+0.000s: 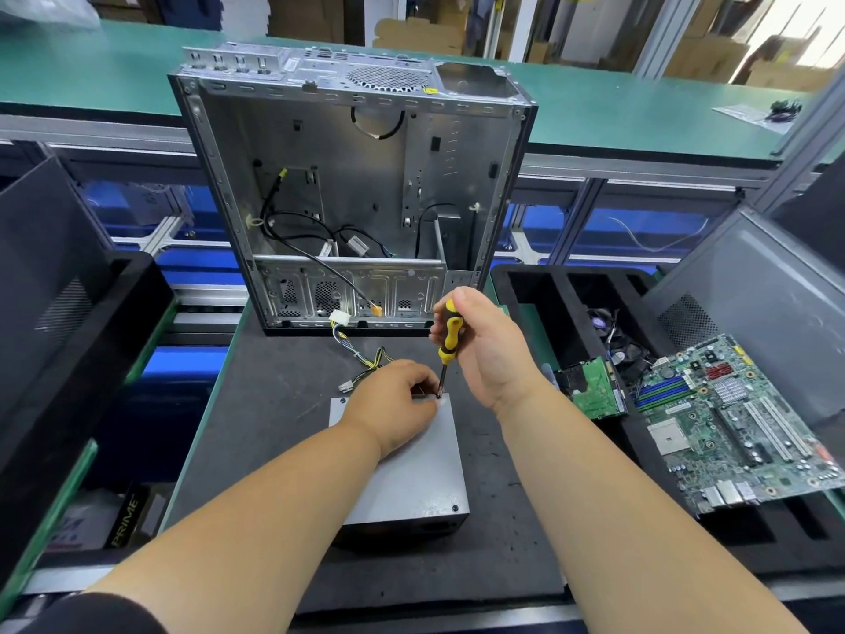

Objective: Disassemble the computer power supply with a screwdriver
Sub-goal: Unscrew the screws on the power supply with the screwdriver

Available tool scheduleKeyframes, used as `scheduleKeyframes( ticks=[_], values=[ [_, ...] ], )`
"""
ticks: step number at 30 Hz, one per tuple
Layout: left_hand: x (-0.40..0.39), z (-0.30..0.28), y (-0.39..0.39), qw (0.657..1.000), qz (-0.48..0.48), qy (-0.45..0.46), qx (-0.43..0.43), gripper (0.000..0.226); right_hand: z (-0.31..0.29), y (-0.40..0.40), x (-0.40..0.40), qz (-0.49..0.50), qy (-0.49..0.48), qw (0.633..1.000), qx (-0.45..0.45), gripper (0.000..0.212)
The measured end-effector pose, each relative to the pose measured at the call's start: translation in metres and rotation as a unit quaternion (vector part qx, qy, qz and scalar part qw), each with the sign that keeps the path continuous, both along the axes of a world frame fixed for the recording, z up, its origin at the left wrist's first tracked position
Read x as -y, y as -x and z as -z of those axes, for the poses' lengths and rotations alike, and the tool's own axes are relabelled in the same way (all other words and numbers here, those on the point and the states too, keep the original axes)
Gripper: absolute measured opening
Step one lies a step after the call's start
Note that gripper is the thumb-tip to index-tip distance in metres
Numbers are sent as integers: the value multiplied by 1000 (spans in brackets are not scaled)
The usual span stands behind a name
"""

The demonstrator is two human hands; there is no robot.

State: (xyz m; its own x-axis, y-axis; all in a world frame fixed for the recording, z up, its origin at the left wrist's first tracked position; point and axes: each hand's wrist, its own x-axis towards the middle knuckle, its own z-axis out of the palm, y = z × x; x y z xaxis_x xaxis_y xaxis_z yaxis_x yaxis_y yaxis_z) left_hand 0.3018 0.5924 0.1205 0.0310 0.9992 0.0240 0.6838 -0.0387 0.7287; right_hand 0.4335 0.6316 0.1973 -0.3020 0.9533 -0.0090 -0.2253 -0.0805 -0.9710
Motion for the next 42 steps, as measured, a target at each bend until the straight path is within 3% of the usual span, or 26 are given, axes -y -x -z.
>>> scheduleKeyframes(
  ticks=[3,7,12,18,24,30,32,35,42],
  values=[
    [0,0,0,1000,0,2,0,8,0,3,-2,22,4,1000,14,36],
    [-1,1,1,1000,9,-6,-1,8,1,7,-5,37,46,997,-55,53],
    [-2,2,0,1000,10,-8,-5,10,3,7,-4,17,45,994,-95,50],
    [-2,3,1,1000,7,0,-2,14,0,-3,-2,22,22,999,-36,33],
    [-3,4,1,1000,4,3,-5,12,-8,-4,-6,32,59,998,-17,50],
    [-3,3,1,1000,7,3,-10,12,2,6,-4,19,52,997,-55,62],
    [-3,3,1,1000,7,3,-8,14,1,5,-3,2,49,996,-77,56],
    [-3,3,1,1000,9,1,-4,14,1,0,-2,3,20,998,-55,29],
    [-2,2,1,1000,6,-2,-5,11,-5,-6,-4,-3,17,1000,24,21]
  ],
)
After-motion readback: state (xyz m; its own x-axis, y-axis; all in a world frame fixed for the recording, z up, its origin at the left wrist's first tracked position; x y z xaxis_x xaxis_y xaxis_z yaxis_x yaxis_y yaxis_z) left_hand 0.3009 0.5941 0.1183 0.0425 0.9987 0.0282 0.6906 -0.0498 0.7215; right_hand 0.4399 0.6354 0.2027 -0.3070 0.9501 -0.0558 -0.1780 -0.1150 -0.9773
